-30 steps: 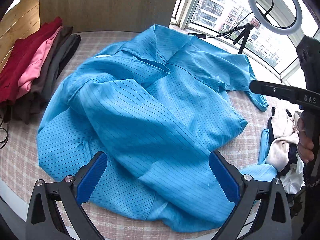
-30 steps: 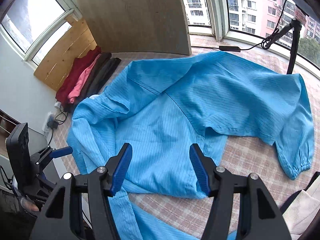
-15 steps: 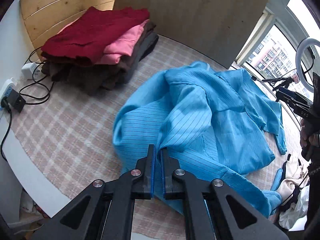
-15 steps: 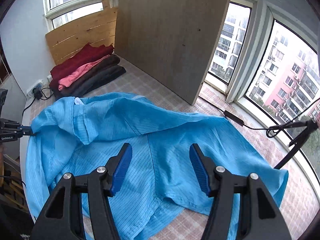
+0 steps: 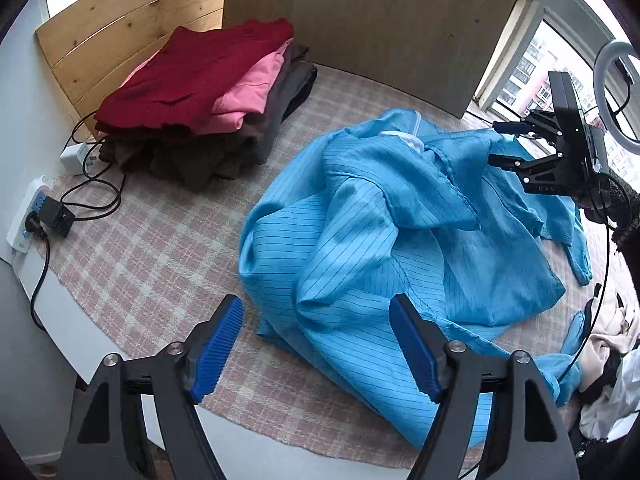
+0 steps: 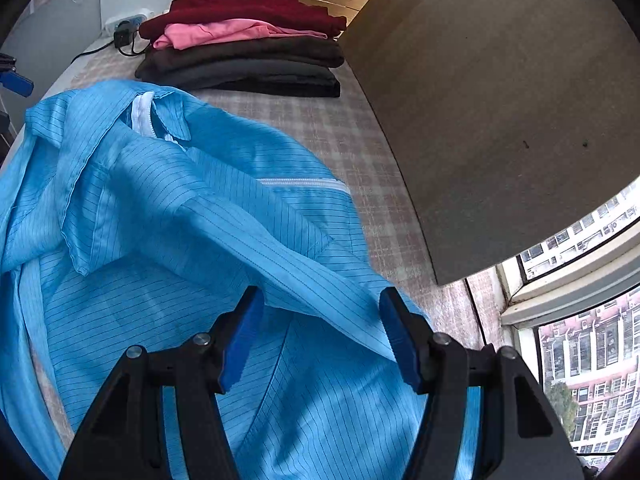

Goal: Fold clothes

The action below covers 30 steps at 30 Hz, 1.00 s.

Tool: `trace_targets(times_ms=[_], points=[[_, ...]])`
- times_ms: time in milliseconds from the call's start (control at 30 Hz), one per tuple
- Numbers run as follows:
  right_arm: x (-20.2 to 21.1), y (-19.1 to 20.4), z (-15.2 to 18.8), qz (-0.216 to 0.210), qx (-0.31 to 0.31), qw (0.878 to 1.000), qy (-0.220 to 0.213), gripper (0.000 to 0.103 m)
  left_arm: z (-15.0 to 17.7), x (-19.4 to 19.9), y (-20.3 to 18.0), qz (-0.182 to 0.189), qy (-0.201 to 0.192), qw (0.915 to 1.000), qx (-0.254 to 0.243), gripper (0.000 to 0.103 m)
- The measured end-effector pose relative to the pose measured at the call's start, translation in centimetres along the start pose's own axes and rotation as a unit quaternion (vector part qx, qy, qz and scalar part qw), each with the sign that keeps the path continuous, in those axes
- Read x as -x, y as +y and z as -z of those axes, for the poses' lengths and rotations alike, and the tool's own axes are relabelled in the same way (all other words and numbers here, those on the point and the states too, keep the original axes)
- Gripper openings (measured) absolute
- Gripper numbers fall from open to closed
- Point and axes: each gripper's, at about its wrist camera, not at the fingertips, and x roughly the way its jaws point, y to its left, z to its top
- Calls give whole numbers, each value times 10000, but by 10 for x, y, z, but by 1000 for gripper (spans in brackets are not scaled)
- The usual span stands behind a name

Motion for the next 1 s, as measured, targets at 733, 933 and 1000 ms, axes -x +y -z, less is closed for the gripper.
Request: trace_targets(times_ms=[733,933,1000], points=[[241,-60,5,678,-2327,9482,-2054,1,-75,103,8,1217,-1429,9821,-141,1],[392,-10,22,1154,-2388,9364,-2298,1,-90,214,-2,1851,-2081,9510,-1341,1],[432,11,35,1201,-2517,9341,-2228,1,-91,234,-11,2034,-1904,9411,-1915,2]])
